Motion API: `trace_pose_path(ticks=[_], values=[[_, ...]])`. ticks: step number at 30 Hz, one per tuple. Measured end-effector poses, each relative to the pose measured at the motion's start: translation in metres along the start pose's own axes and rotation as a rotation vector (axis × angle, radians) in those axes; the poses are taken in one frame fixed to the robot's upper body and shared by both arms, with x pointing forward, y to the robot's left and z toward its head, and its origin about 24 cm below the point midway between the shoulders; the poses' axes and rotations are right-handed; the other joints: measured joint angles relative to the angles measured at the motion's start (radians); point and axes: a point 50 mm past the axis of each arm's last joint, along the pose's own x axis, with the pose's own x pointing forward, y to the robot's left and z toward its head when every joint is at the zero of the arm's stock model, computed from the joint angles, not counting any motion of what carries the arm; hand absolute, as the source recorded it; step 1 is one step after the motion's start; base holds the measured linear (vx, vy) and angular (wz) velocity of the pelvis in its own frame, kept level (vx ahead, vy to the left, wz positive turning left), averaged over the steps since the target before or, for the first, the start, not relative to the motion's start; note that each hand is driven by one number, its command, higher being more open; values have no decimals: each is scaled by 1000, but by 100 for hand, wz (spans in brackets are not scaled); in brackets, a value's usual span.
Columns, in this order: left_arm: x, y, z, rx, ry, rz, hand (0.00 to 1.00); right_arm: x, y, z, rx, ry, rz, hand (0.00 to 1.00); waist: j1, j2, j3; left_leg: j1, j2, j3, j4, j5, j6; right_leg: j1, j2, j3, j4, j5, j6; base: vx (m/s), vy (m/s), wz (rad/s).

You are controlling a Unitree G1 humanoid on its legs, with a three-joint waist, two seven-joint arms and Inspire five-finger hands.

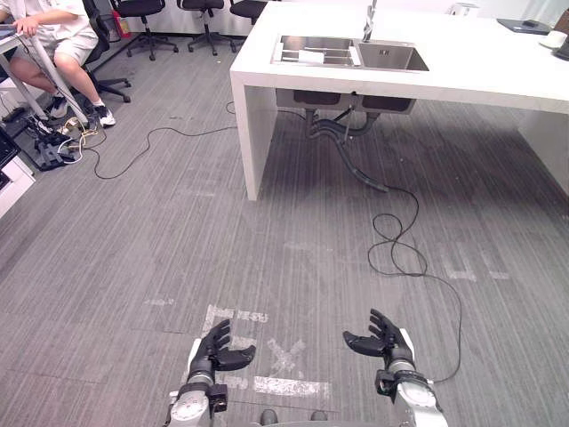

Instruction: Walk over to the sink, pick up the cup, carry it to the dishwasher, place the cup inside the dishwasher, then close the dishwasher door

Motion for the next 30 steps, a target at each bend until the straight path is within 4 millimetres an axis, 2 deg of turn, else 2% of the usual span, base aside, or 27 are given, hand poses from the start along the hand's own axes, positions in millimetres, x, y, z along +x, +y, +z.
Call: trace_pose_path(ticks=[4,8,18,30], values=[[-1,12,-2,8,6,28,90,-2,-16,-4,-12,12,-36,90,0,0,0,4,0,5,-1,0,-1,2,0,4,0,0,0,-6,9,-3],[-5,15,-11,7,42,41,90,-4,-22,-7,-2,23,-43,90,-5,2,-2,6,0,10,-1,-1,-1,2,0,8,0,1,1,-18,10,-3],[-10,18,-32,2,137,52,90,-6,-25,-18,20,69,-57,90,-2,4,-10,9,2,23,-2,-2,-2,2,2,18,0,2,0,-3,2,-1],[-10,16,-33,-23,141,52,90,-7,-26,-20,21,83,-61,90,0,6,-9,2,4,39,-15,-10,-11,-15,7,36,-4,3,-2,-2,10,-5]])
